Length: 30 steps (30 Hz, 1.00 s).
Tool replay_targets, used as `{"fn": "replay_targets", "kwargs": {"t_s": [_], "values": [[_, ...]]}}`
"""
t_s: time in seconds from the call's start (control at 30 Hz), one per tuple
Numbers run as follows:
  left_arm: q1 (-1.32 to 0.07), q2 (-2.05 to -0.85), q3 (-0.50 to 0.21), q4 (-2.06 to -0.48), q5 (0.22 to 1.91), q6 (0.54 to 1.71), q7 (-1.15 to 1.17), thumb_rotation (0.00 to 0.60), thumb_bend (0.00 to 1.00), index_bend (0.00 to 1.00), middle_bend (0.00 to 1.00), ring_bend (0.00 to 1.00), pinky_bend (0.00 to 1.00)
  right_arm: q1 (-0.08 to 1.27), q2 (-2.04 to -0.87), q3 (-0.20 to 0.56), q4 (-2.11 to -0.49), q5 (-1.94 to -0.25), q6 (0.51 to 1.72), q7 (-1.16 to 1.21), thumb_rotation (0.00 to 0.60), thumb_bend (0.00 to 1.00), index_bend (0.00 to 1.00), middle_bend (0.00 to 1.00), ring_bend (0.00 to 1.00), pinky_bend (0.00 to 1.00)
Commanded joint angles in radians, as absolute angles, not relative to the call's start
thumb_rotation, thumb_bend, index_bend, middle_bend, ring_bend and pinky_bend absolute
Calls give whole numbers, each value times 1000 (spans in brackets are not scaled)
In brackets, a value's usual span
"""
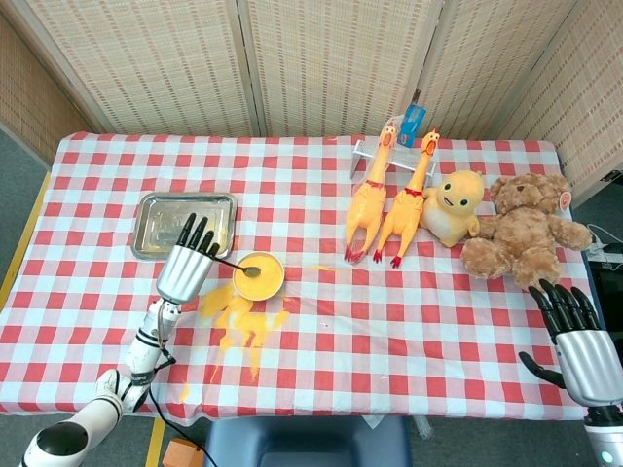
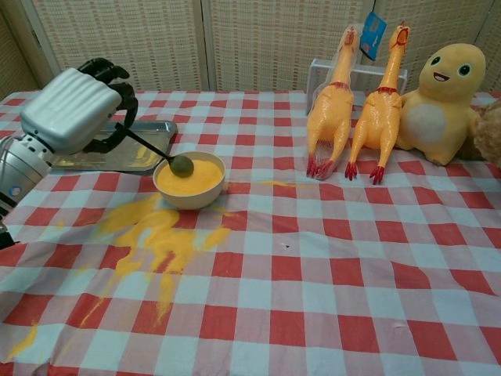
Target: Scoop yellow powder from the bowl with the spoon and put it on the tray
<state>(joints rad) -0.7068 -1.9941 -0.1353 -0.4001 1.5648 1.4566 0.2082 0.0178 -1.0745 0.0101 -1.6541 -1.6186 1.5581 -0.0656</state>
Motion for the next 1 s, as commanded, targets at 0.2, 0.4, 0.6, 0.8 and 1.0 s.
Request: {"fn": "replay_targets", "kwargs": {"t_s": [0.2, 0.4, 0.6, 0.8, 1.0], "values": [[-735, -2022, -144, -333, 1549, 1478, 168, 600, 652, 880, 379, 155, 146, 16, -1073, 10, -1656, -1620, 1561, -66, 600, 109, 0, 0, 0, 0], [-722, -2010, -136, -379, 1556, 1552, 149, 600, 655, 880, 379, 156, 146, 15, -1073, 7, -1656, -1628, 1563, -65, 600, 109, 0, 0, 0, 0], [-688, -1988, -105, -477, 1577, 1596, 189, 600, 658, 880, 378, 156, 146, 13, -1073, 1, -1659, -1646, 1570, -62, 600, 109, 0, 0, 0, 0], [-668, -1986, -75, -510, 1593, 1579, 242, 600, 659, 881, 378, 155, 146, 9, -1068, -4, -1661, -1660, 1581, -56, 600, 109, 0, 0, 0, 0], [-661, -1994, -71, -486, 1588, 1552, 247, 600, 658, 880, 380, 156, 146, 8, -1066, -3, -1660, -1657, 1581, -53, 600, 109, 0, 0, 0, 0]]}}
